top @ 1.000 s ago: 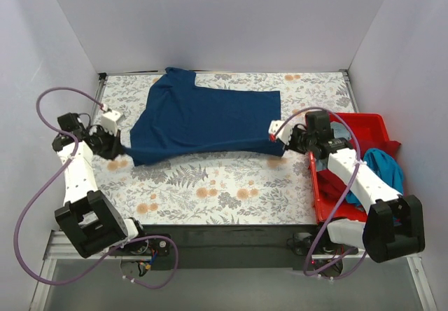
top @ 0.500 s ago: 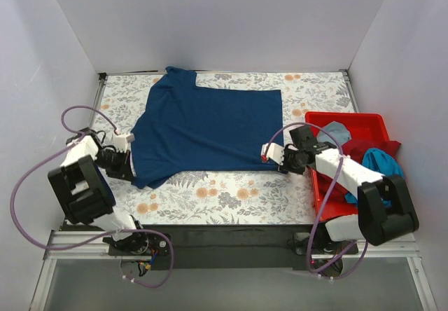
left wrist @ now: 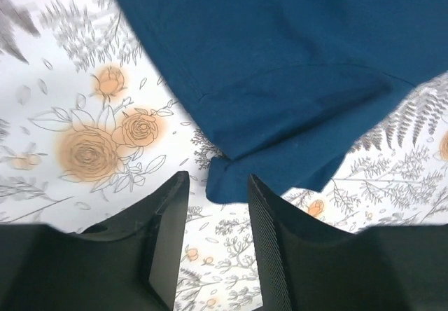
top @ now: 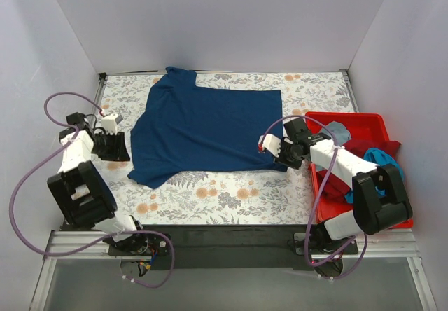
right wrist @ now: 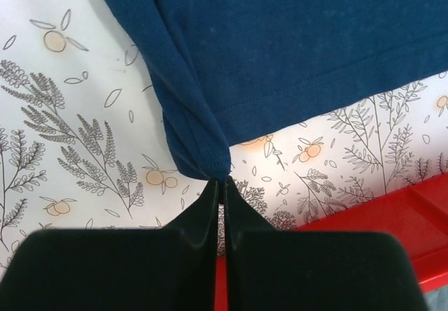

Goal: Fold and stack the t-shirts
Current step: Flatten the tshirt out

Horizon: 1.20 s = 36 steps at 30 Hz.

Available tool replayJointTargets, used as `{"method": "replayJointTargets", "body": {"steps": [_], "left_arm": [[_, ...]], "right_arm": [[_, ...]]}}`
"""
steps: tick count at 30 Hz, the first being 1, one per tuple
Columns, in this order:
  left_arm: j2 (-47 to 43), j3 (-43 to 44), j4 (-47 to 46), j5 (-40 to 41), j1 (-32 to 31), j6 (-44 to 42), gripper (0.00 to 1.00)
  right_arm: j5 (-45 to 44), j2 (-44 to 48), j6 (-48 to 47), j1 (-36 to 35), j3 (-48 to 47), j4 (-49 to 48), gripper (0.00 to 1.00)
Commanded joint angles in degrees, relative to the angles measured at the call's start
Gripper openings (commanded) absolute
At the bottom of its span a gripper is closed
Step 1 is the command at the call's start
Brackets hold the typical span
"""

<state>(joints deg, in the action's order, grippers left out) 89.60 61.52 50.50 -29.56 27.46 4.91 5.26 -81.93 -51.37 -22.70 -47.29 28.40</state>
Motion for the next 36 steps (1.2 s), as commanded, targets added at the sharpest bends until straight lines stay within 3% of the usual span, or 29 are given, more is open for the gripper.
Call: {"method": "replayJointTargets", "body": {"steps": [1,5,7,12,16,29,32,34,35,36], "left_arm": [[-10.4,1.2,3.6,-5.5,-2.0,-11.0,0.38],[-18.5,-3.8,15.0,-6.0,-5.0,-28.8,0.38],[-22.4,-8.4,16.5,-4.0,-8.6,-31.1,0.37],[-27.5,-17.1,9.7,2.7,-17.3,-28.4,0.39],[-24.8,-19.5,6.2,6.0,-22.7,-25.3,0.41],[-14.9,-23.0,-6.2,12.9,-30.3,-19.8,0.41],[-14.0,-24.4,-7.7,14.4,-33.0,-18.3,0.29],[-14.2,-25.2,-5.5,15.4,-36.2,-18.5,0.13],[-14.5,-24.9,-3.2,14.7,-37.5,-19.5,0.0],[-14.8,-24.4,-1.0,12.9,-40.1,-20.0,0.0]], "right_arm": [[-0.6,-1.8,3.7,-0.2,-4.1,1.6,0.01],[-0.7,-6.1,6.8,-0.2,-7.8,3.5,0.01],[-0.6,-7.1,7.3,-0.2,-9.5,4.4,0.01],[-0.4,-8.6,8.0,-0.2,-11.0,5.4,0.01],[-1.0,-8.2,8.0,-0.2,-11.2,5.7,0.01],[-2.6,-9.0,7.9,-0.2,-11.2,5.9,0.01],[-2.6,-9.3,7.9,-0.2,-11.3,5.9,0.01],[-2.6,-9.5,7.9,-0.2,-11.4,5.8,0.01],[-2.6,-9.5,7.9,-0.2,-11.5,5.9,0.01],[-2.5,-9.6,7.9,-0.2,-11.4,5.9,0.01]]}}
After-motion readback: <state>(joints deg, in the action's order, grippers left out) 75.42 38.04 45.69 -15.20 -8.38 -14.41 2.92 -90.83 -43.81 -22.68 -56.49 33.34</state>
